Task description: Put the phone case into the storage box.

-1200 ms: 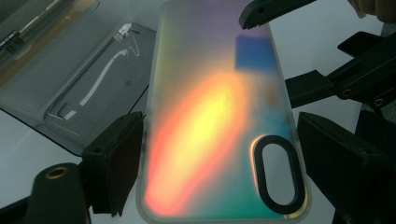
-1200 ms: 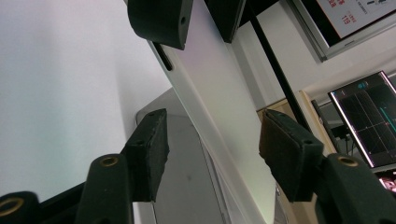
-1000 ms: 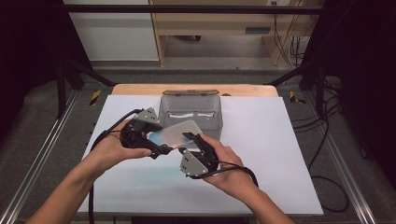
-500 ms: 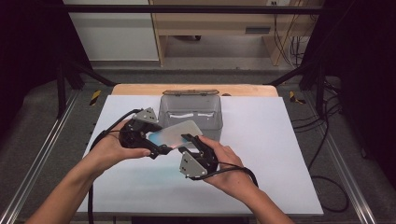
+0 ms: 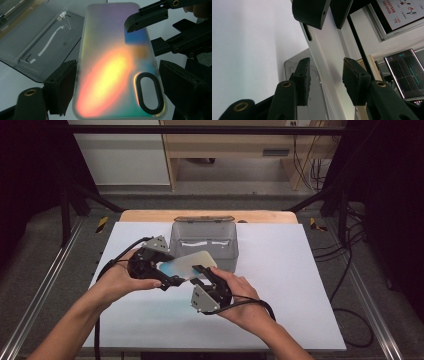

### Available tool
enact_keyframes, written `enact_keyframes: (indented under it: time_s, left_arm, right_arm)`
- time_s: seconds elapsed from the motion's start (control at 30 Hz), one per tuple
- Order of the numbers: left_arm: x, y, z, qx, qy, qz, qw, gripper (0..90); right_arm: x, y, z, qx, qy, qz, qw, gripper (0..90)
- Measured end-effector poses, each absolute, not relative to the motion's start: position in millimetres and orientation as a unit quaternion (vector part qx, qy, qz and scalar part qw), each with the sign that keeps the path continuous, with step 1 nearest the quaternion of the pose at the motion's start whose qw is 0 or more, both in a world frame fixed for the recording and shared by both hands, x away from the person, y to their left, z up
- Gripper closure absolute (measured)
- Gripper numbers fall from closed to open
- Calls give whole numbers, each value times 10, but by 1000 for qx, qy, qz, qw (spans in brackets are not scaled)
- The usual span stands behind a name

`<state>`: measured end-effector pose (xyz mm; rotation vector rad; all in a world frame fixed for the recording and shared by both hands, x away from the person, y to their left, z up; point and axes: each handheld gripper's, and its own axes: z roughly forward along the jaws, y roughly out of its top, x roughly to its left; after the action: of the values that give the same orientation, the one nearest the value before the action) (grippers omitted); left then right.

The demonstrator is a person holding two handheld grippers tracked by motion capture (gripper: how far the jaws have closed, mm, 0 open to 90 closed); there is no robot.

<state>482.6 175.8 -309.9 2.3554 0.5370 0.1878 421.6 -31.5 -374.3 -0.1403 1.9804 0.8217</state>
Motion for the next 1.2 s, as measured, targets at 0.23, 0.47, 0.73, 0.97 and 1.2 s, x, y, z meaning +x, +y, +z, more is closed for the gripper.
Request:
enact_keyframes:
  time_s: [0.23, 0.47, 0.73, 0.97, 1.2]
  left_arm:
    - [4840, 1760, -3109, 908, 212, 67, 356, 174]
    - [4856, 1767, -3122, 906, 217, 60, 359, 173]
    - [4872, 1784, -3131, 901, 224, 48, 369, 173]
    - [4887, 1818, -3167, 887, 236, 32, 396, 303]
    - [4920, 1862, -3265, 870, 261, 39, 417, 205]
  right_arm:
    - [4214, -302, -3748, -62, 809, 337, 477, 629]
    - [4210, -293, -3757, -75, 809, 333, 478, 682]
    - [4183, -278, -3785, -88, 812, 326, 476, 729]
    - [4161, -278, -3823, -100, 808, 321, 484, 812]
    - [4172, -281, -3848, -92, 819, 330, 461, 819]
